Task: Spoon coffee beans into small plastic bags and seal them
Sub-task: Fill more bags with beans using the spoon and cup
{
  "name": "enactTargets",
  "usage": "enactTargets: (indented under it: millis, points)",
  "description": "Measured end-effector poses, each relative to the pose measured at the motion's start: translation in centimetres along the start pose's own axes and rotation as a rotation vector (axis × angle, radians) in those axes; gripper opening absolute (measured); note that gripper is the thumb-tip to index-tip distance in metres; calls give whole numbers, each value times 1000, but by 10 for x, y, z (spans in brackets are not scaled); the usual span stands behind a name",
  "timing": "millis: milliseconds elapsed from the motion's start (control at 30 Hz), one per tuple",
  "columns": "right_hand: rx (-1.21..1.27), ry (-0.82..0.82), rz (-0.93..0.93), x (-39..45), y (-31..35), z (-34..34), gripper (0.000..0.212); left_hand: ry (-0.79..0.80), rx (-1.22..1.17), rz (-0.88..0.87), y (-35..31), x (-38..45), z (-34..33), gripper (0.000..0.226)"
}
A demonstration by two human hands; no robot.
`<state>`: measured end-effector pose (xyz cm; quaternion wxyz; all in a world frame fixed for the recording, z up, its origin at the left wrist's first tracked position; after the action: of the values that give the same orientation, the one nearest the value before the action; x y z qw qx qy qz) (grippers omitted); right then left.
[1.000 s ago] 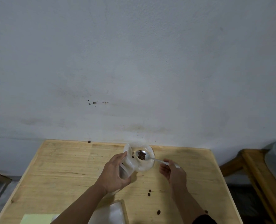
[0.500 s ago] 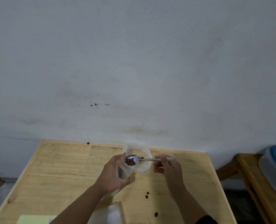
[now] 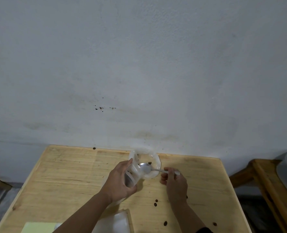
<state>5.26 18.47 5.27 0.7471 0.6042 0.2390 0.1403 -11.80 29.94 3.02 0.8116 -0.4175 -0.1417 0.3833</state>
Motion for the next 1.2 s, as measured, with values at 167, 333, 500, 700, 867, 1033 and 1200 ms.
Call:
enactTargets:
  millis: [167, 333, 500, 700, 867, 1033, 1200]
  points:
    - [-91, 25, -5, 0, -10, -7, 23, 20, -25, -30, -4, -3, -1, 111]
    - [-71, -19, -53, 0, -19, -10, 26, 35, 17, -94, -2, -3, -5, 94]
    - [313, -30, -389, 0, -35, -17, 14, 69, 5, -115, -1, -6, -7, 95]
    - [428, -19, -484, 5, -38, -9, 18, 25, 50, -65, 9, -6, -1, 95]
    - [442, -50, -433, 13, -27, 3, 22, 2, 57, -40, 12, -3, -2, 96]
    - [414, 23, -276, 20, 0, 12, 24, -5, 45, -32, 10, -1, -3, 95]
    - [257, 235, -52, 16, 27, 9, 27, -6, 30, -13, 6, 1, -3, 109]
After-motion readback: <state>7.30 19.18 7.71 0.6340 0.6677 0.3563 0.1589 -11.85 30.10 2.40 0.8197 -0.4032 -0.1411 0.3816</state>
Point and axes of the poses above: each hand's wrist, its own x-axis towards the middle knuckle, its own z-axis out of the back of the hand, y = z × x, the point moved 3 cm from there along x, towards the middle knuckle, and after that the axes turned 5 degrees about x, right-handed, at the moved point
